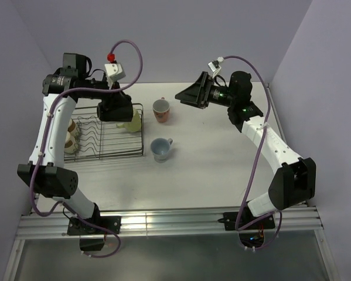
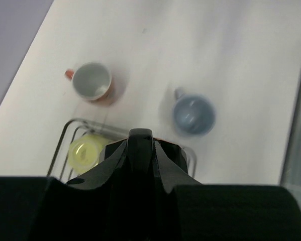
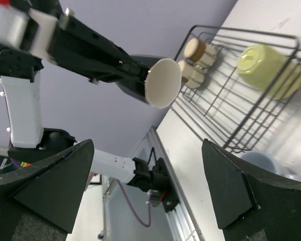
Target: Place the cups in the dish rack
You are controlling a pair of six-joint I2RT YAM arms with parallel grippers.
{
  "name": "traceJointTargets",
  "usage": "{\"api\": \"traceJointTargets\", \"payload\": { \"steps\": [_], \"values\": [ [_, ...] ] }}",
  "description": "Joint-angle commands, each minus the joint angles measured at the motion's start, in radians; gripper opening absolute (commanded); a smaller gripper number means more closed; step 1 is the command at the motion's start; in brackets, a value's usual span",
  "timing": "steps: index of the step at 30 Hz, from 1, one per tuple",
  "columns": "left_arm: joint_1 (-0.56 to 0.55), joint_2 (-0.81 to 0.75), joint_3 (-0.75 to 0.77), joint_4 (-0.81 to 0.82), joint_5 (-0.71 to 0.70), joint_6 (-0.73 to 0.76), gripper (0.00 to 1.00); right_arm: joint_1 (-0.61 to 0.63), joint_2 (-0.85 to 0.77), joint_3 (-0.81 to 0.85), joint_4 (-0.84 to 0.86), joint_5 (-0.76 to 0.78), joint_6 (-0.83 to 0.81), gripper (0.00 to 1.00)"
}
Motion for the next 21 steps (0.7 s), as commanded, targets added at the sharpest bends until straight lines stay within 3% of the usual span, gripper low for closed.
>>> {"api": "traceJointTargets", "payload": {
  "steps": [1, 4, 10, 21],
  "values": [
    [0.019, 0.016, 0.036, -0.259, -0.178, 0.487, 0.00, -0.034, -0.054, -0.005, -0.005, -0.013, -0.048, 0.96],
    [0.017, -0.022, -0.069, -0.255, -0.264, 0.705, 0.00, -0.043, -0.053, -0.003, -0.030, -0.013, -0.071, 0.96],
    [0.017, 0.014, -0.106, -0.256, -0.404, 0.849, 0.00, -0.049, -0.045, -0.017, -0.053, -0.009, -0.097, 0.96],
    [-0.030, 0.041, -0.222, -0.256, -0.447, 0.903, 0.00, -0.048, -0.024, -0.017, -0.059, -0.007, -0.103, 0.96]
  ]
}}
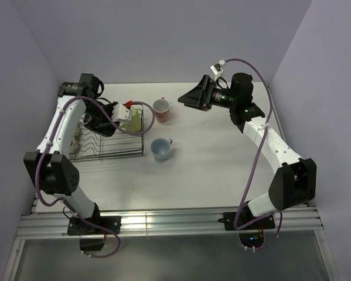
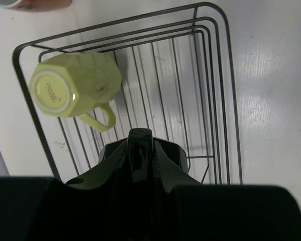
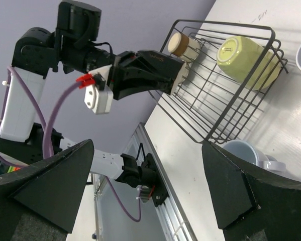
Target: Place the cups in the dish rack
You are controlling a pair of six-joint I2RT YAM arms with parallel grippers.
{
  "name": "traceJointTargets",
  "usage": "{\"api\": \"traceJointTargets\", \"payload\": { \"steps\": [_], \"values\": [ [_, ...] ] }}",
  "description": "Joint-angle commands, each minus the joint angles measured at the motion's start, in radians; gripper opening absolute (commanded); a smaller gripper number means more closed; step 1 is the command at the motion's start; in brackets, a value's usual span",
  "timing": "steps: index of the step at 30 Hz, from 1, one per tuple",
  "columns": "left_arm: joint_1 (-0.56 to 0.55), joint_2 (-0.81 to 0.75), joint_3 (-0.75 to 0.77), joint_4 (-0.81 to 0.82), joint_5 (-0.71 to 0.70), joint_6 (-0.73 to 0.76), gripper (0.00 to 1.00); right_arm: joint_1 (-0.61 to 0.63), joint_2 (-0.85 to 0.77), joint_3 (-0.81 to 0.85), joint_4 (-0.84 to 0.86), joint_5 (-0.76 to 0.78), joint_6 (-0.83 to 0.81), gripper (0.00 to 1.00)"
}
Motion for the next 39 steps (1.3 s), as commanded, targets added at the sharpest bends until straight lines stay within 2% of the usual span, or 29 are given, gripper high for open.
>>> {"api": "traceJointTargets", "payload": {
  "steps": [1, 8, 20, 39],
  "values": [
    [-0.025, -0.002, -0.020, -0.019, 0.000, 0.069, 0.00, -0.004, -0.017, 0.007, 0.007, -0.005, -0.028, 0.96],
    [-0.028, 0.070, -0.051, -0.007, -0.029, 0.106, 0.00, -0.010, -0.022, 0.003, -0.010, -0.005, -0.038, 0.96],
    [-0.090, 0.121, -0.102, 0.213, -0.193, 0.042, 0.00, -0.021, -0.002, 0.003, -0.022, -0.011, -0.044, 0.96],
    [-0.115, 0.219, -0.071, 0.302, -0.329, -0.011, 0.00, -0.030, 0.030, 0.010, -0.012, -0.048, -0.021, 0.95]
  ]
}}
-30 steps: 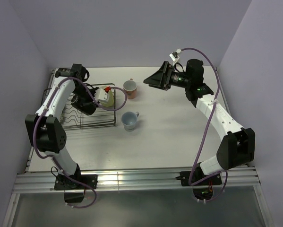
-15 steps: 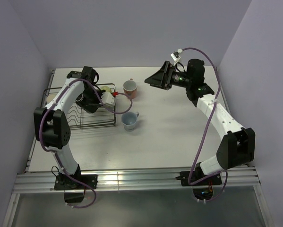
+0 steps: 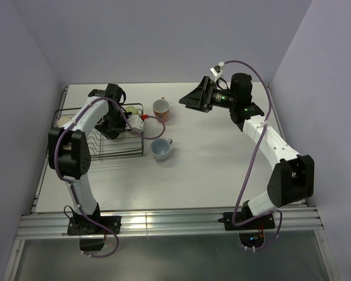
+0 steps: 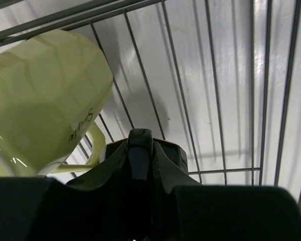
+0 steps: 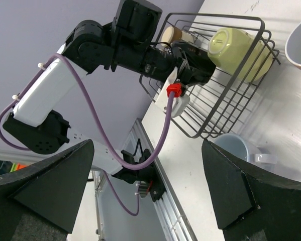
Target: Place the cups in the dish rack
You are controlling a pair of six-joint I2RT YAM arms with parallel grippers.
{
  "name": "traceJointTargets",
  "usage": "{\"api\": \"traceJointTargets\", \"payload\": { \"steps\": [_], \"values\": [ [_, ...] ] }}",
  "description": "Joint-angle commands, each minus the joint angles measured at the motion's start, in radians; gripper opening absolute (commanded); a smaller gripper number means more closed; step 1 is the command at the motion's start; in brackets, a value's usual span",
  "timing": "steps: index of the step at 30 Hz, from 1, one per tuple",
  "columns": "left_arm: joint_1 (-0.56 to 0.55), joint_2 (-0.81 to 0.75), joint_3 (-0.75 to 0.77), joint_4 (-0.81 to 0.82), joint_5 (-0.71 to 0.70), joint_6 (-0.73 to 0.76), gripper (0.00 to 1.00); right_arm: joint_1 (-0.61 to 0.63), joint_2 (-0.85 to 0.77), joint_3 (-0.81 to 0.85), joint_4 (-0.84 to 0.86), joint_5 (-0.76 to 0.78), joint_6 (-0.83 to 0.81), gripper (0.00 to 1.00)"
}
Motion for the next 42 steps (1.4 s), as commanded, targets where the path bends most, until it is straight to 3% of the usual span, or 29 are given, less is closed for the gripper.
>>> {"api": "traceJointTargets", "payload": {
  "steps": [1, 11, 26, 42],
  "values": [
    [-0.009, -0.014, 0.034, 0.061, -0.062, -0.004, 0.00, -0.008, 0.005, 0.011, 0.017, -0.025, 0.004, 0.95],
    [-0.025, -0.037, -0.074, 0.174, -0.143, 0.060, 0.00, -0.010, 0.013, 0.003, 0.014, -0.028, 0.006, 0.95],
    [-0.037, -0.100, -0.276, 0.360, -0.307, 0.270, 0.00, -0.010, 0.021, -0.002, 0.023, -0.031, 0.021, 0.95],
    [-0.037, -0.065, -0.220, 0.357, -0.309, 0.379, 0.02, -0.013, 0.022, -0.008, 0.026, -0.034, 0.021, 0.95]
  ]
}}
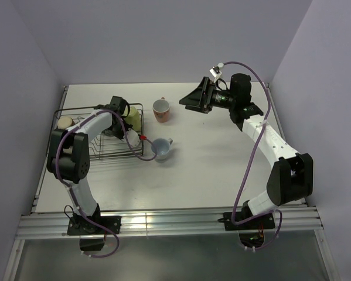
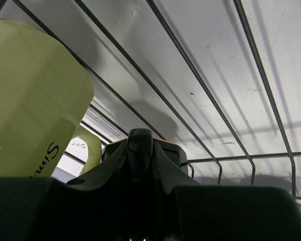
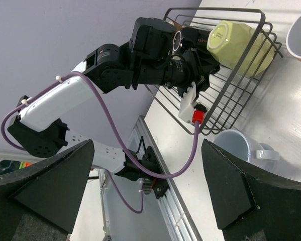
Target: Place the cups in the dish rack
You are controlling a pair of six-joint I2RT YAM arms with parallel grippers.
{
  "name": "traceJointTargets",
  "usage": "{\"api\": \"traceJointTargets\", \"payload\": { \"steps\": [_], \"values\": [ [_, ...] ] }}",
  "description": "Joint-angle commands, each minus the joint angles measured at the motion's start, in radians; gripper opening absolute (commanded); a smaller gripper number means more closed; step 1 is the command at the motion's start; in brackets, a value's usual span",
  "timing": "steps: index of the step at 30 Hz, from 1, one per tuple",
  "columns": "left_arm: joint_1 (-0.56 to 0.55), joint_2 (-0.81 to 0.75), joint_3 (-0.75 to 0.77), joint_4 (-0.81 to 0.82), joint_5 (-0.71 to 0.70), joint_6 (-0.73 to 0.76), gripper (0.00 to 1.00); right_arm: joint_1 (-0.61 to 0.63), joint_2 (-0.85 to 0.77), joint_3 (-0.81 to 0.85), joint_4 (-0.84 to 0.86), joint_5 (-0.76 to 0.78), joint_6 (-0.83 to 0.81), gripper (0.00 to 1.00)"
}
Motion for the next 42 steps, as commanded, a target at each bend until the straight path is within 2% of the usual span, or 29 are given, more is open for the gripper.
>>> {"api": "traceJointTargets", "payload": {
  "steps": [1, 11, 17, 20, 21, 24, 32, 36, 42],
  "values": [
    [-0.002, -0.008, 0.068, 0.015, -0.017, 0.059, 0.03, -0.010, 0.004, -0.003, 0.025, -0.019, 0.006, 0.95],
    [0.000, 0.012, 0.067, 0.039, -0.046, 0.124, 0.06, -0.015, 0.010, -0.005, 0.020, -0.018, 0.010, 0.95],
    [0.009, 0.015, 0.052, 0.059, -0.054, 0.151, 0.12, -0.017, 0.021, 0.003, 0.026, -0.019, 0.019, 0.95],
    [0.010, 0.012, 0.044, 0.070, -0.054, 0.150, 0.21, -0.017, 0.022, 0.004, 0.025, -0.021, 0.017, 0.95],
    [0.010, 0.012, 0.044, 0.076, -0.057, 0.150, 0.28, -0.017, 0.022, 0.004, 0.025, -0.019, 0.017, 0.95],
    [0.012, 0.011, 0.038, 0.088, -0.059, 0.151, 0.36, -0.017, 0.024, 0.006, 0.025, -0.019, 0.020, 0.95],
    [0.013, -0.012, 0.007, 0.127, -0.049, 0.177, 0.46, -0.017, 0.025, 0.004, 0.025, -0.015, 0.023, 0.95],
    [0.013, -0.034, -0.011, 0.150, -0.065, 0.191, 0.55, -0.017, 0.025, 0.004, 0.022, -0.015, 0.019, 0.95],
    [0.000, -0.080, -0.019, 0.130, -0.062, 0.198, 0.64, -0.017, 0.024, 0.009, 0.017, -0.012, 0.014, 0.95]
  ]
}}
